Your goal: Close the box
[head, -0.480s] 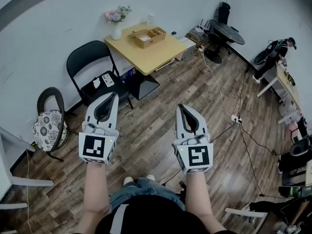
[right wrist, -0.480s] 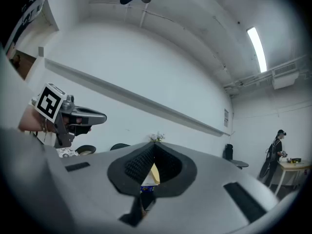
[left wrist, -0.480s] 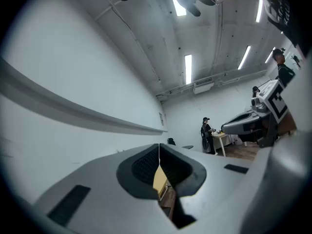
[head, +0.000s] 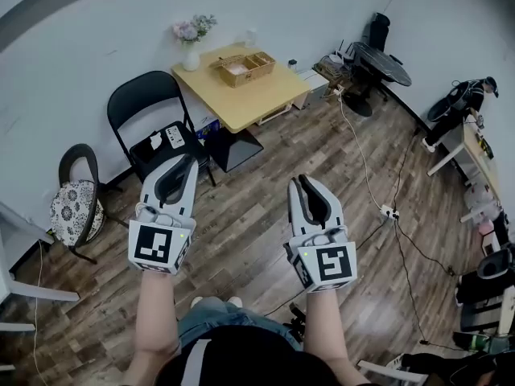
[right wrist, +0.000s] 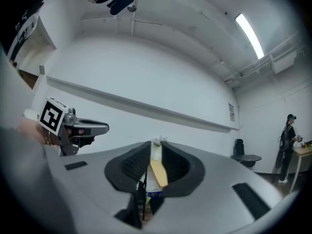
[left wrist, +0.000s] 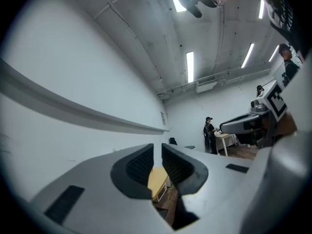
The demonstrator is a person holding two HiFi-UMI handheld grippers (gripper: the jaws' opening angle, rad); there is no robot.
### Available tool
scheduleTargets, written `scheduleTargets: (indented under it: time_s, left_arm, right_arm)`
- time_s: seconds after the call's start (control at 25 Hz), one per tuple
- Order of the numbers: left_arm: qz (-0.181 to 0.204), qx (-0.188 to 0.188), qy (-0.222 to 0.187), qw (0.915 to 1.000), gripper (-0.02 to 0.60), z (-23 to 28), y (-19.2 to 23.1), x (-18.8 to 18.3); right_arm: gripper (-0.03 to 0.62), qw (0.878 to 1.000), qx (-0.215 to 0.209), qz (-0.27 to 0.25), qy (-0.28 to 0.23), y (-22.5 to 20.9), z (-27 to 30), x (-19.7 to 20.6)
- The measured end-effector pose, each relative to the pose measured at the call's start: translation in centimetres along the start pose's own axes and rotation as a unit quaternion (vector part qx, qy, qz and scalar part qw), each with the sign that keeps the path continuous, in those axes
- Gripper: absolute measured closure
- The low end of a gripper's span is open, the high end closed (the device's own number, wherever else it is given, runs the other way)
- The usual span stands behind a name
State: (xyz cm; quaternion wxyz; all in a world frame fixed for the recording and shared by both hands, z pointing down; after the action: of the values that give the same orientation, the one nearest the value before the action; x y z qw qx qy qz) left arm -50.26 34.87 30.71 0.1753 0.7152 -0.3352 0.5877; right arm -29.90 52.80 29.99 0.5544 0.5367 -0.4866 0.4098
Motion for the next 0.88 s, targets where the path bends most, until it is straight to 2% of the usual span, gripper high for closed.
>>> scheduleTargets:
  time_s: [0.04,0.08,0.12,0.2,0.24,0.36,0.44,0.52,0.6,0.72,0.88]
  left_arm:
    - [-0.006,0.002,0.007,1.0,0.511,0.1,-0.2,0.1]
    - [-0.013,0.005,0.014,0.9998,0.413,0.3,-0.5,0.3]
    - [-0.022,0.007,0.021,0.9995,0.345,0.5,-0.7,0.5]
    - [-0.037,0.003,0.032,0.9988,0.217,1.0,-0.9,0.8]
    - [-0.042,0.0,0.035,0.9985,0.174,1.3,-1.0,0.9]
    - [-0.049,-0.007,0.041,0.9979,0.155,2.3,-1.3,1.0]
    - [-0.04,-0.006,0.041,0.9983,0.156,3.2,-1.5,1.4]
    - [-0.035,-0.006,0.029,0.9989,0.156,4.2,-1.6,1.7]
    - [-0.046,-0.007,0.017,0.9988,0.156,5.4,-1.5,2.2]
    - [-0.058,-0.009,0.013,0.9982,0.158,8.3,-0.9,3.4]
    - [-0.055,-0.003,0.032,0.998,0.169,13.2,-0.4,5.0]
  right_arm:
    - [0.475,1.0,-0.006,0.008,-0.001,-0.5,0.0,0.1]
    - [0.329,1.0,-0.01,0.015,-0.001,-1.0,0.0,0.3]
    - [0.287,1.0,-0.01,0.02,0.001,-1.4,0.0,0.5]
    - [0.249,0.999,-0.01,0.025,0.017,-2.2,0.1,1.3]
    - [0.245,0.999,-0.013,0.027,0.028,-2.5,0.2,1.6]
    - [0.244,0.998,-0.016,0.041,0.045,-3.3,0.3,2.5]
    - [0.244,0.998,-0.009,0.047,0.049,-4.1,0.5,3.0]
    - [0.244,0.997,-0.003,0.055,0.05,-5.2,0.8,3.5]
    - [0.245,0.997,0.002,0.06,0.05,-6.5,1.5,4.0]
    - [0.244,0.997,0.012,0.054,0.056,-8.6,3.2,4.8]
    - [0.246,0.995,0.009,0.075,0.057,-12.2,6.7,6.0]
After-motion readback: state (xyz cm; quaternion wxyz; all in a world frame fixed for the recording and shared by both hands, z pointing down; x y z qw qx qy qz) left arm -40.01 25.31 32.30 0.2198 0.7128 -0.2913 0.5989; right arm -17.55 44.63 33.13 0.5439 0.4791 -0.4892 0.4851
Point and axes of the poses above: the fingertips, and each gripper's own axes: z forward along the fingers, y to its left, x out of its underside, the point moved 10 cm from there along -z, backward along the fingers, and after that the axes turned 15 degrees about -x, right-handed, at the moved point
